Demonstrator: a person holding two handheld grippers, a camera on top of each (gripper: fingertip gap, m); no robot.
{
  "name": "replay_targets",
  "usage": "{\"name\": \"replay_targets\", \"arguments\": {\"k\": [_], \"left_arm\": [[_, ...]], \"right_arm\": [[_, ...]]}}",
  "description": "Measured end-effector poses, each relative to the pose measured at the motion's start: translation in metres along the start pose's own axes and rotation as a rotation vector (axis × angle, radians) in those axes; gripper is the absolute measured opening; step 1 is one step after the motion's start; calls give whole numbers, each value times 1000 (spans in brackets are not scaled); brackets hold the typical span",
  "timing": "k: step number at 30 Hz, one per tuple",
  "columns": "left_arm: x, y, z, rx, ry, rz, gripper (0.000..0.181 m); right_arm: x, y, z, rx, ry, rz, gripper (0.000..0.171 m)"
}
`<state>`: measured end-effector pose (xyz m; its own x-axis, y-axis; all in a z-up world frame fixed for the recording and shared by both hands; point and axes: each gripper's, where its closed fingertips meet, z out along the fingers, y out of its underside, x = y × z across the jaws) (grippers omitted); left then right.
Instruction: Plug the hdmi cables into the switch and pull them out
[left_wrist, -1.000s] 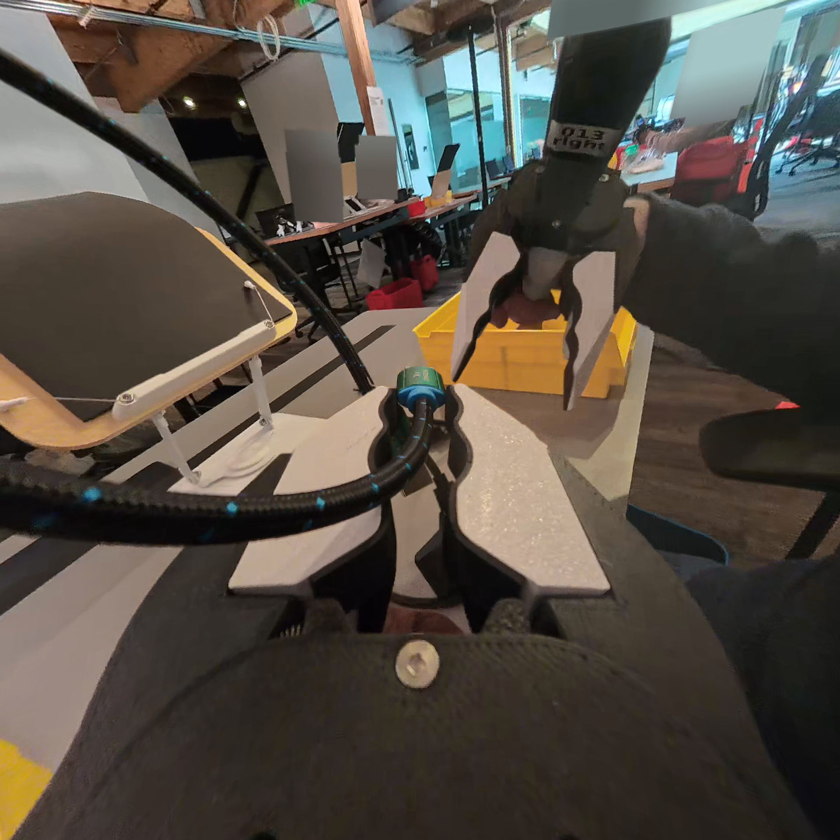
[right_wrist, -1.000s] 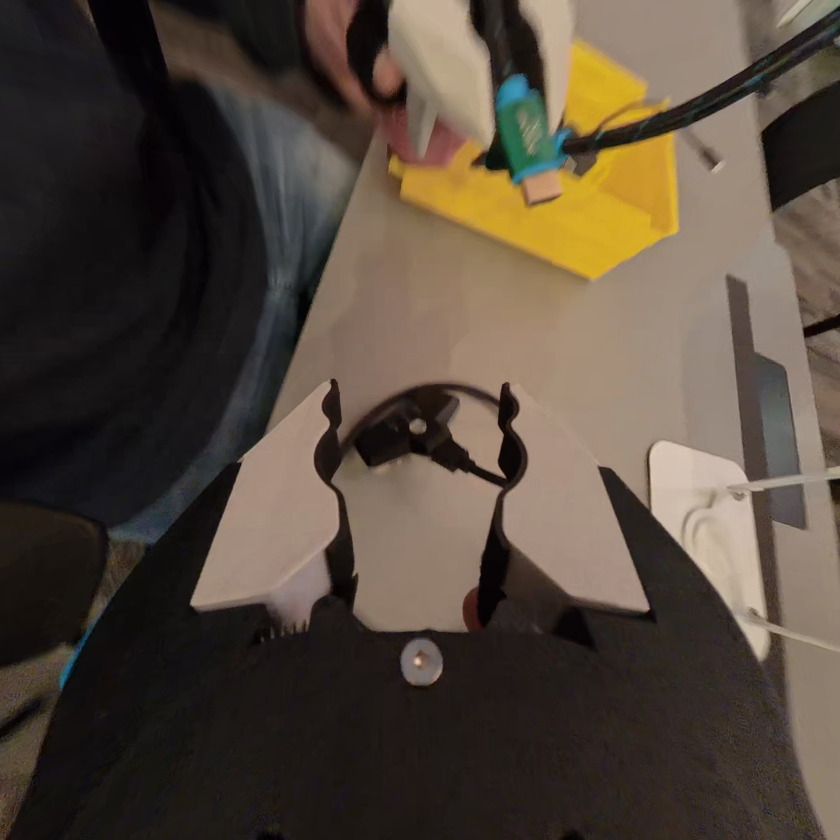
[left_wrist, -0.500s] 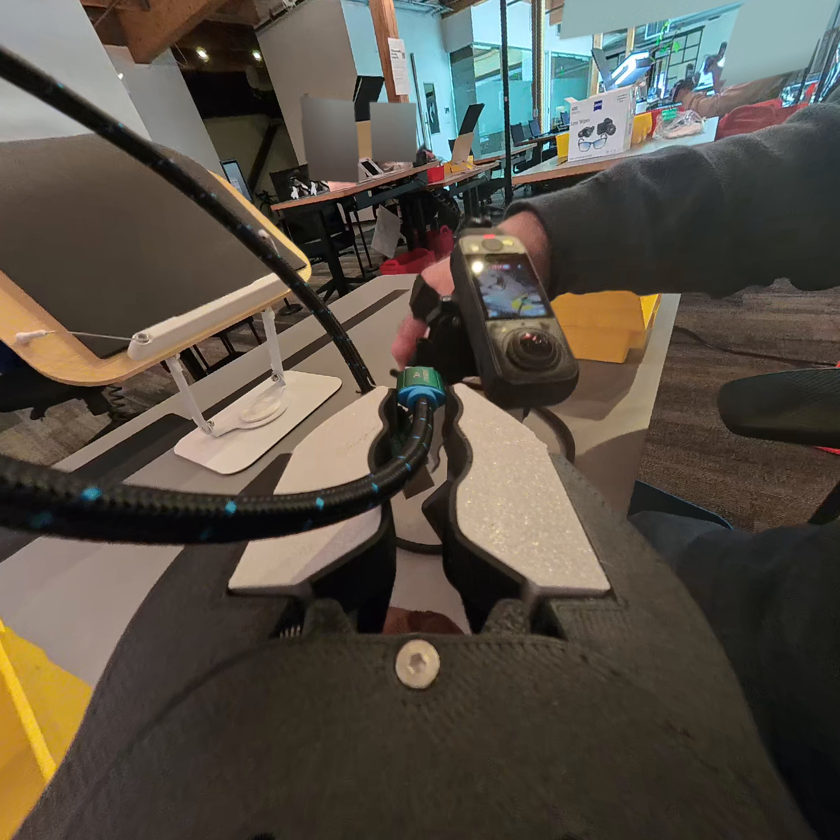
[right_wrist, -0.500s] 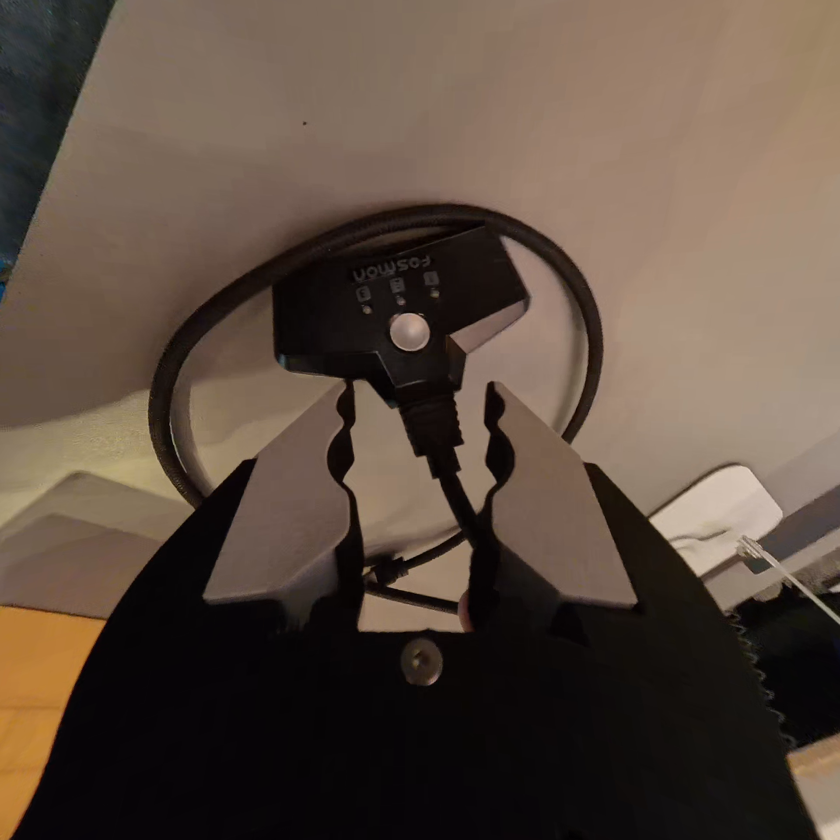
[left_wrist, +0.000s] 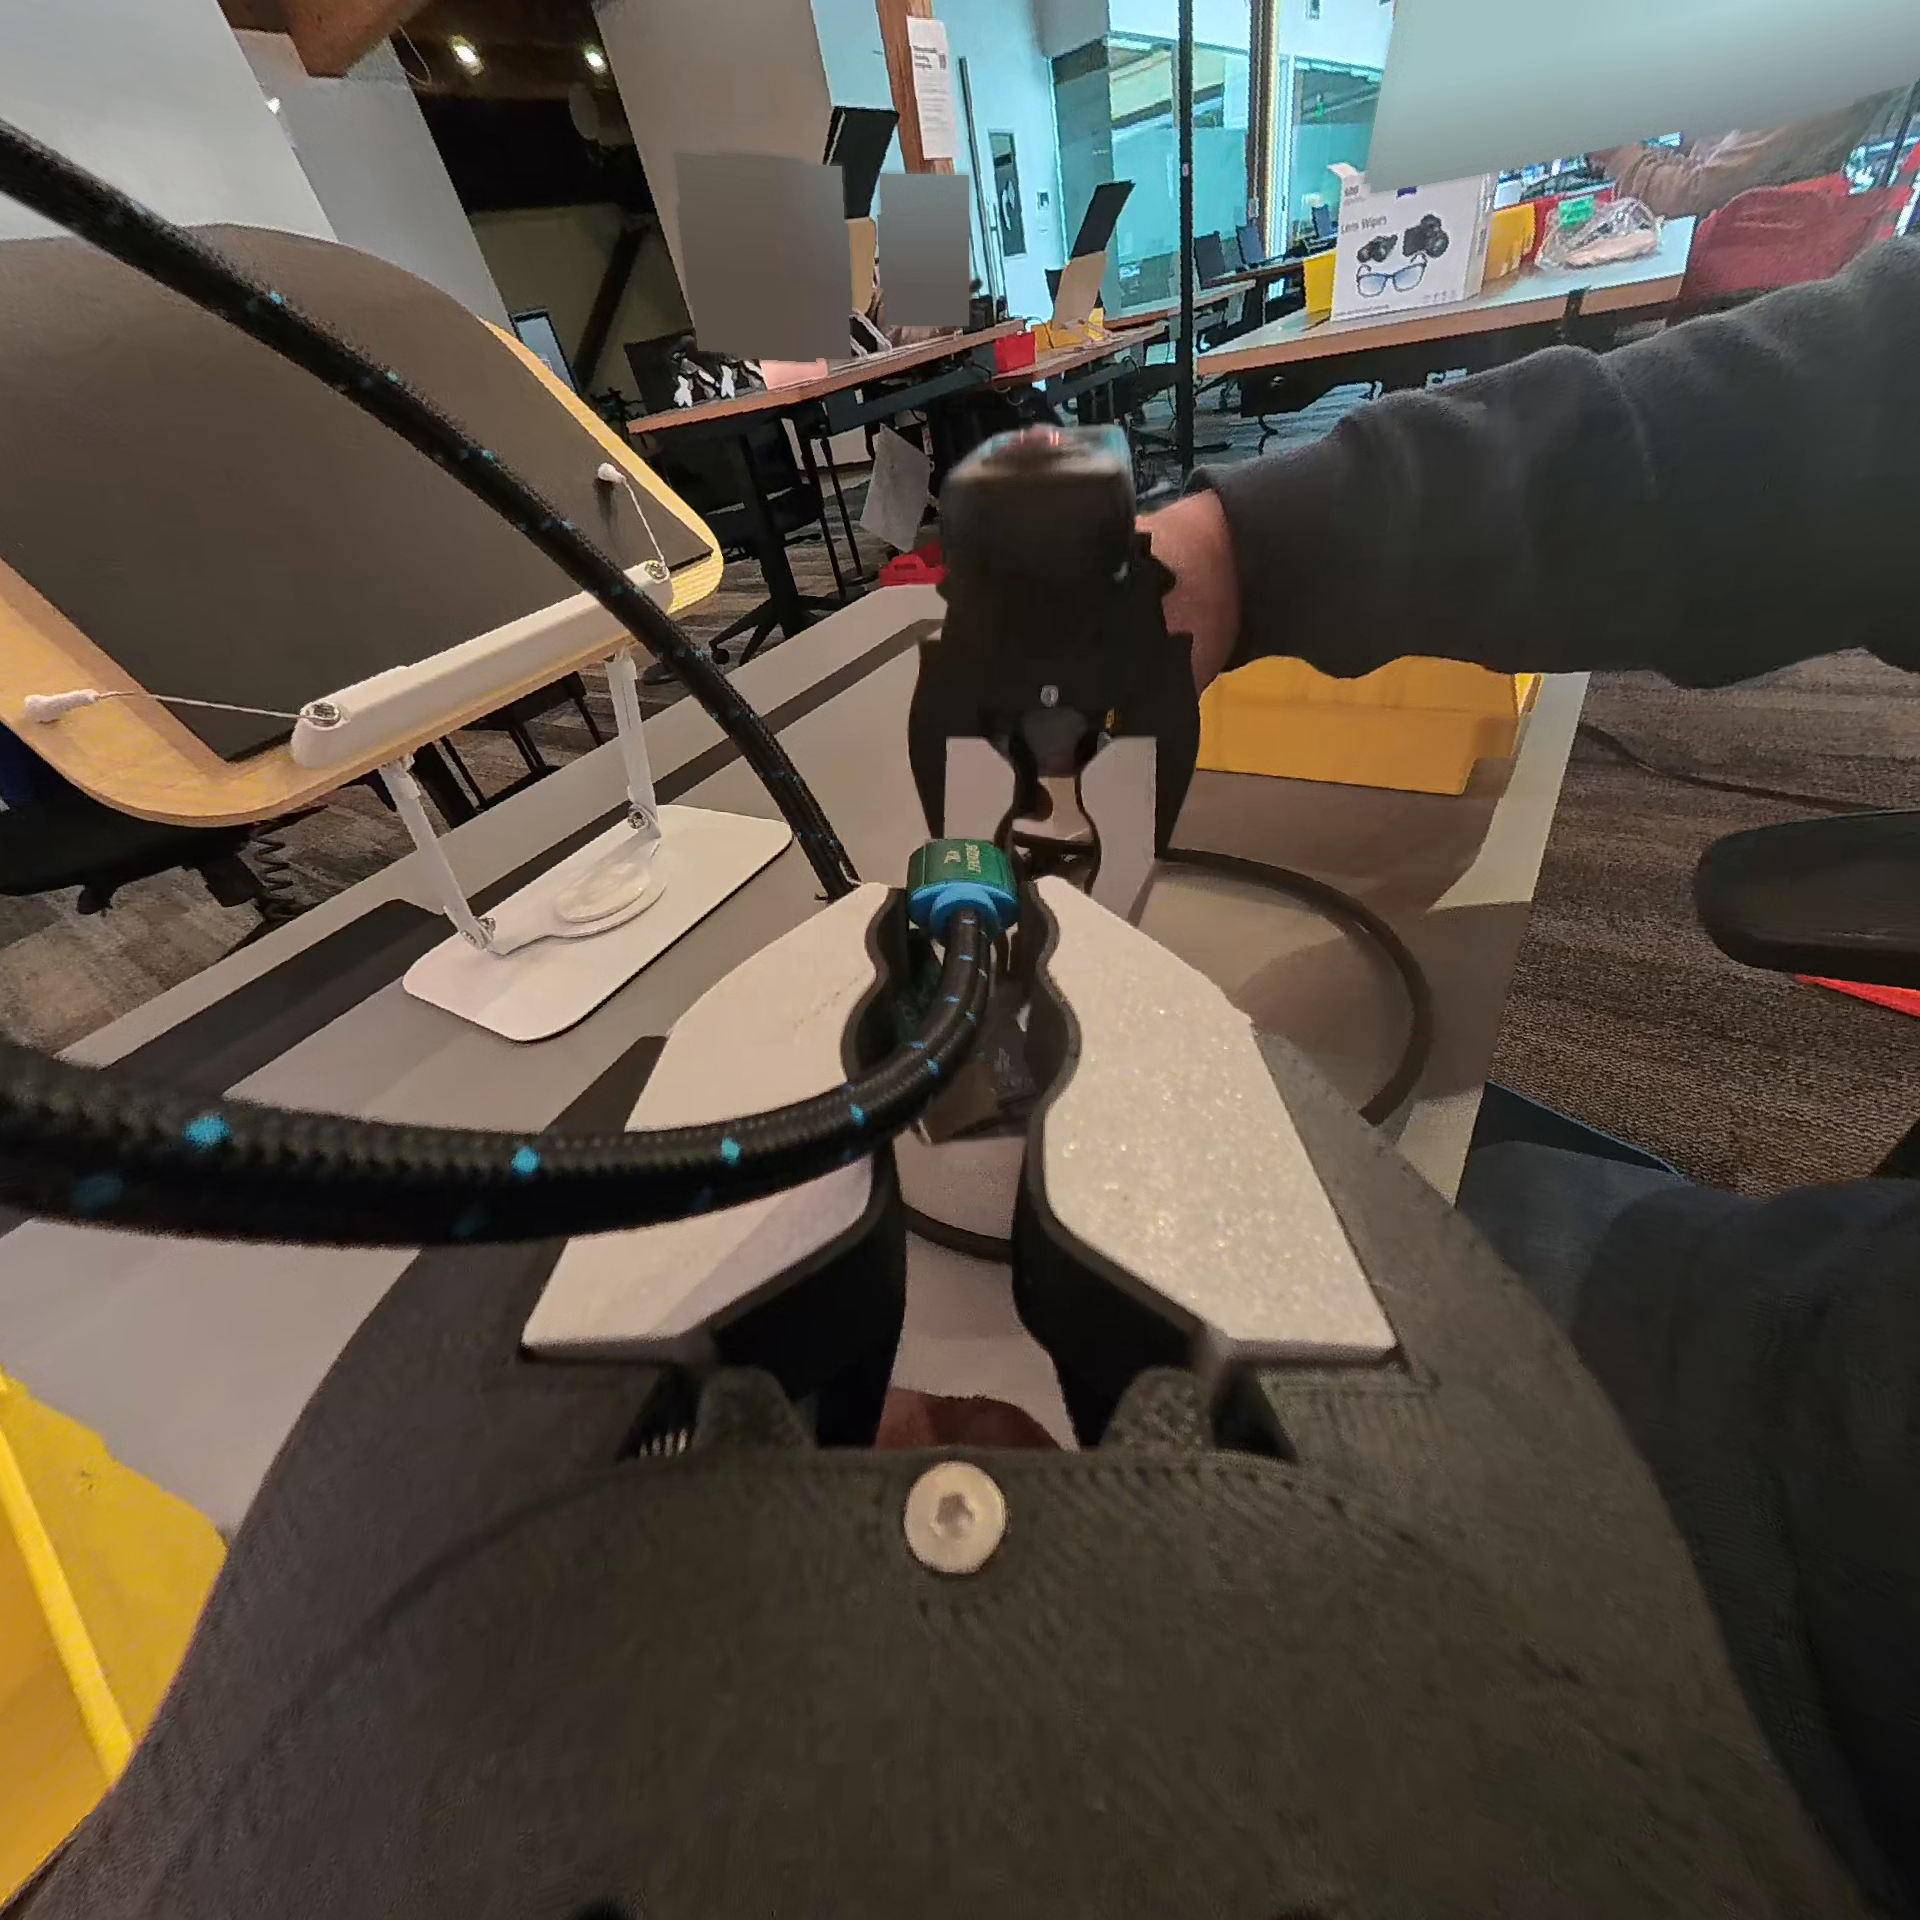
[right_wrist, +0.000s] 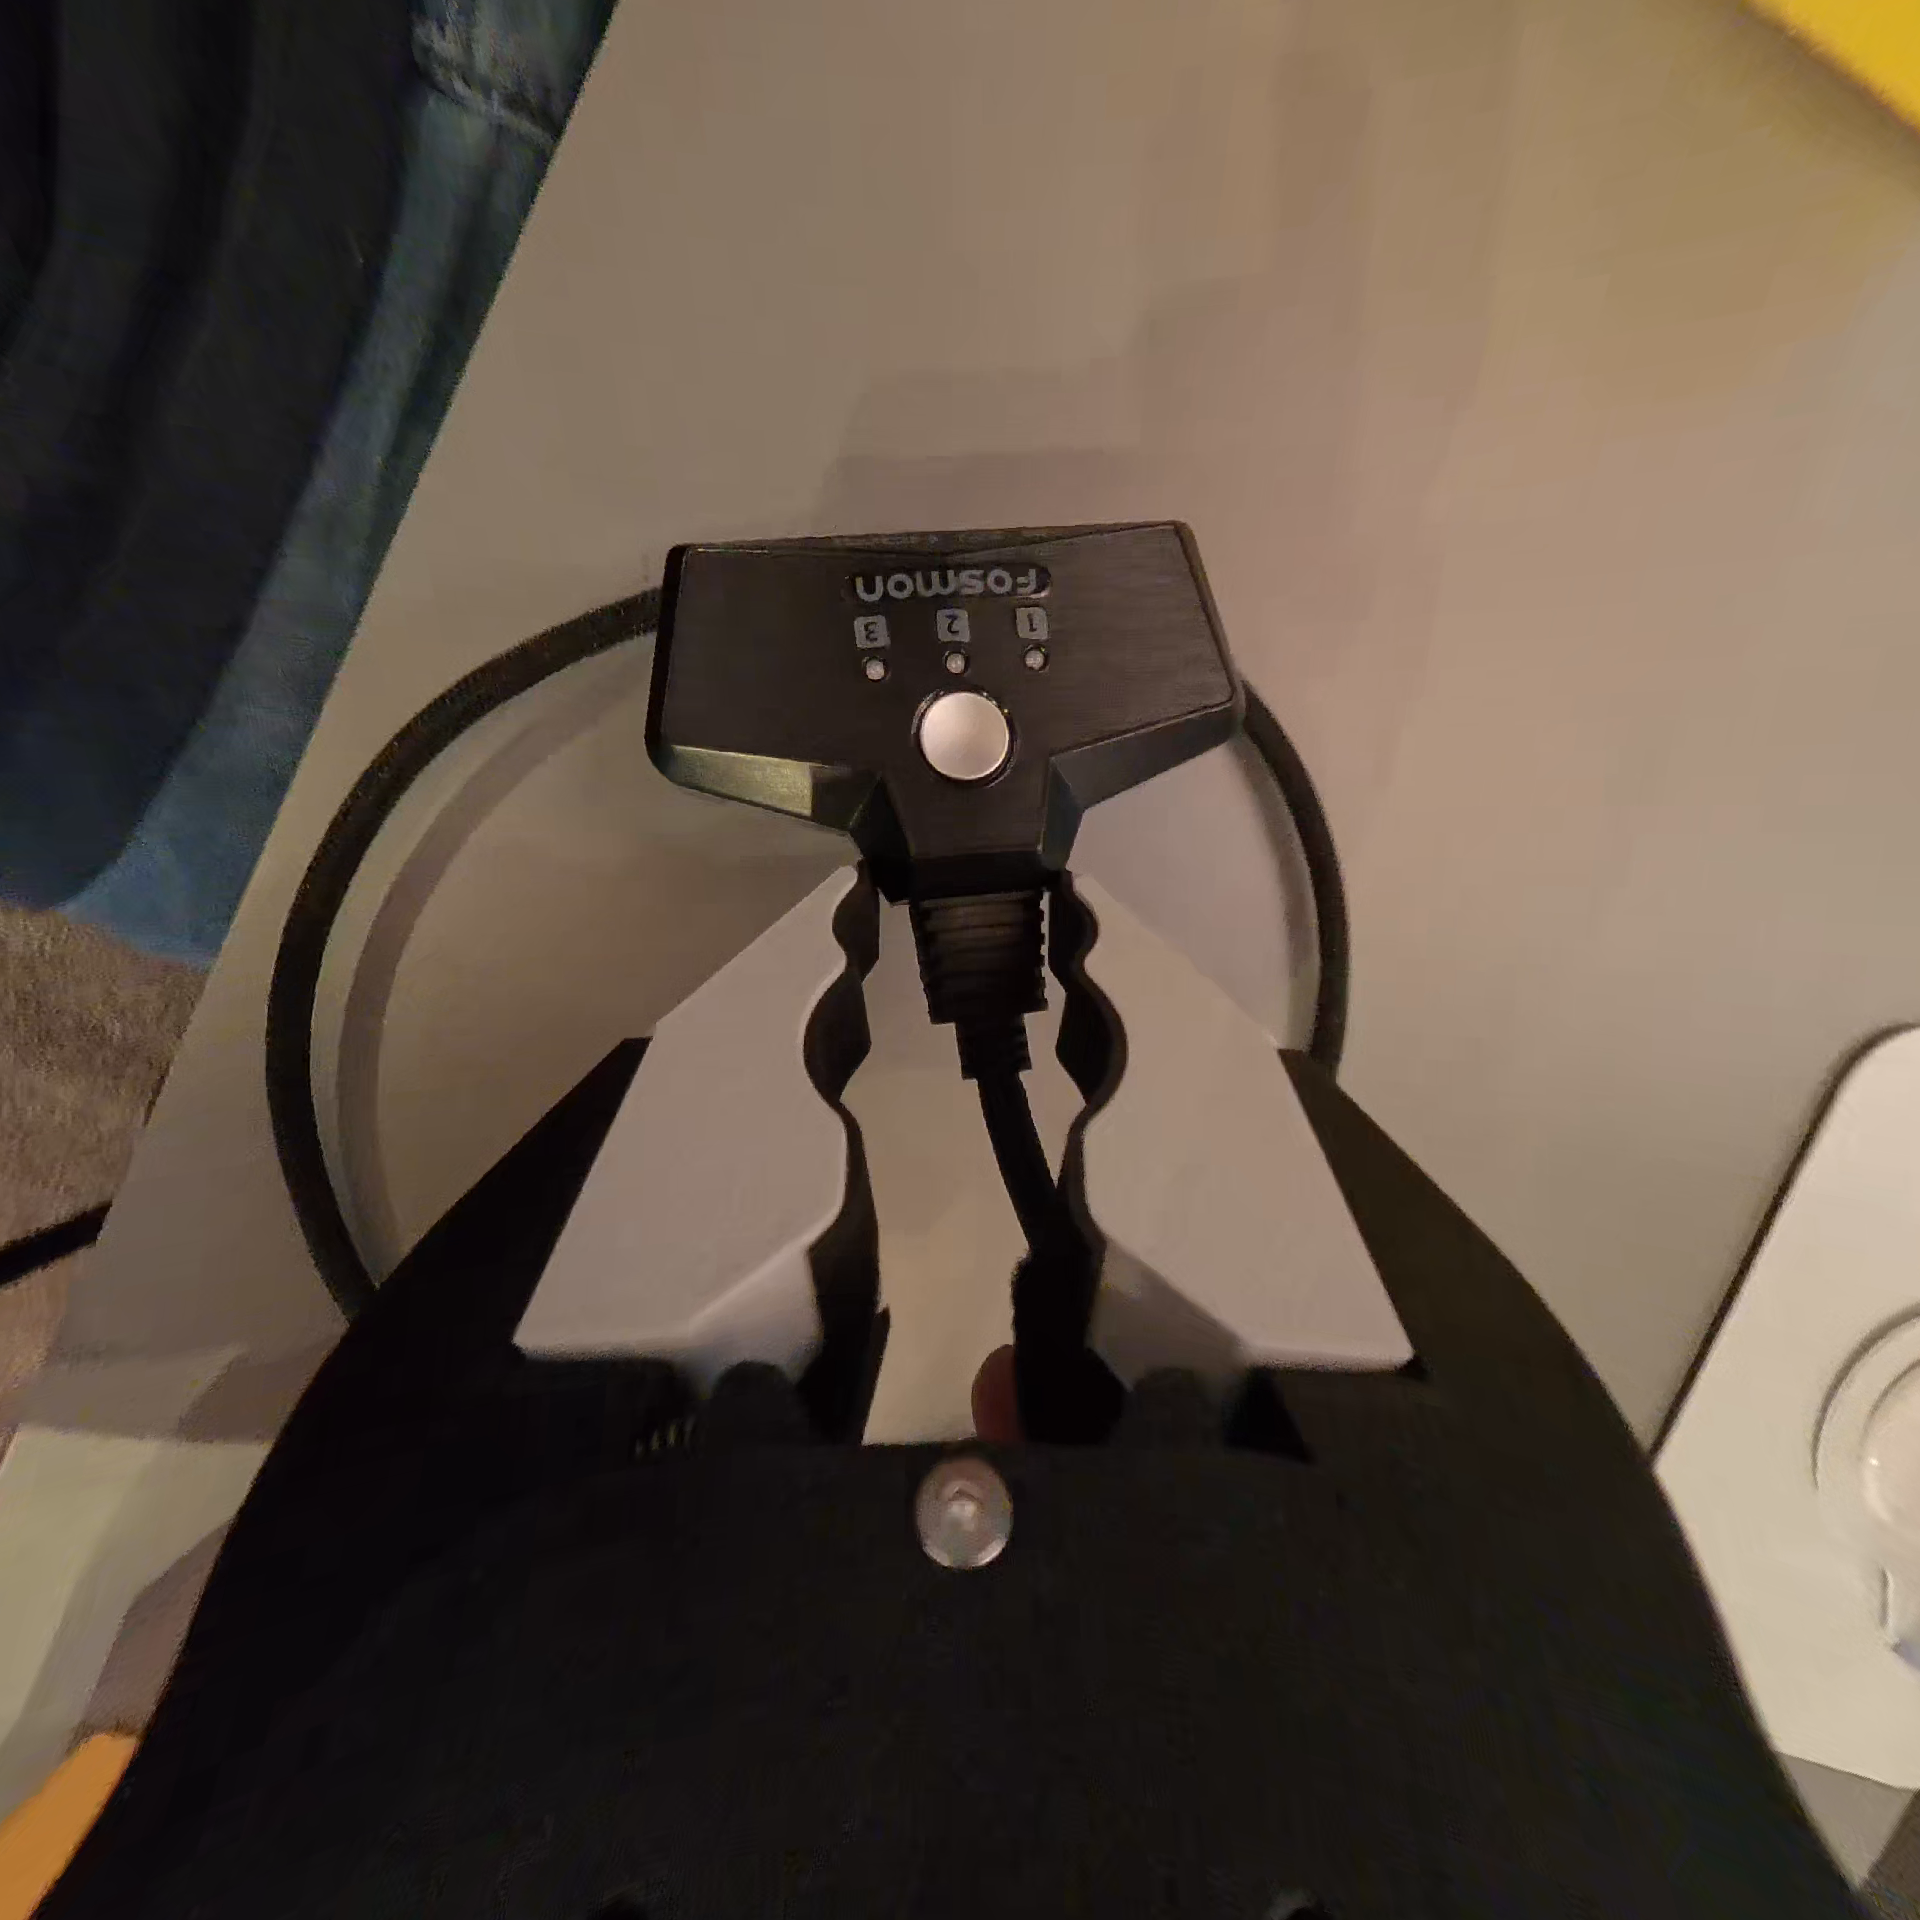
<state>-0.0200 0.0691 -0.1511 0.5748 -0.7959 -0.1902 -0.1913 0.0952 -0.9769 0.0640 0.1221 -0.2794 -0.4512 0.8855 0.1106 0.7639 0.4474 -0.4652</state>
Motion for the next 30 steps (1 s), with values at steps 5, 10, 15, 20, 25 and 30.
{"name": "replay_targets", "arguments": {"k": [5,10,15,20,25,30], "left_arm": [[-2,-2,3,0,-11,-1,19],[-3,-10,5,22,-12,2,19],[-5,-8,3,36,-11,-34,19],[-4,-11,5,49,-8,-67,19],[-4,-8,7,45,2,-84,19],[-3,-8,8,47,17,-100,19]], "right_arm": [[4,-23,-32,218,12,71,31],[3,-41,-56,379,2,107,32],[7,-55,-73,474,3,115,31],[7,-63,-75,492,2,104,31],[6,-68,-75,495,2,96,31],[7,-69,-76,493,4,88,31]]}}
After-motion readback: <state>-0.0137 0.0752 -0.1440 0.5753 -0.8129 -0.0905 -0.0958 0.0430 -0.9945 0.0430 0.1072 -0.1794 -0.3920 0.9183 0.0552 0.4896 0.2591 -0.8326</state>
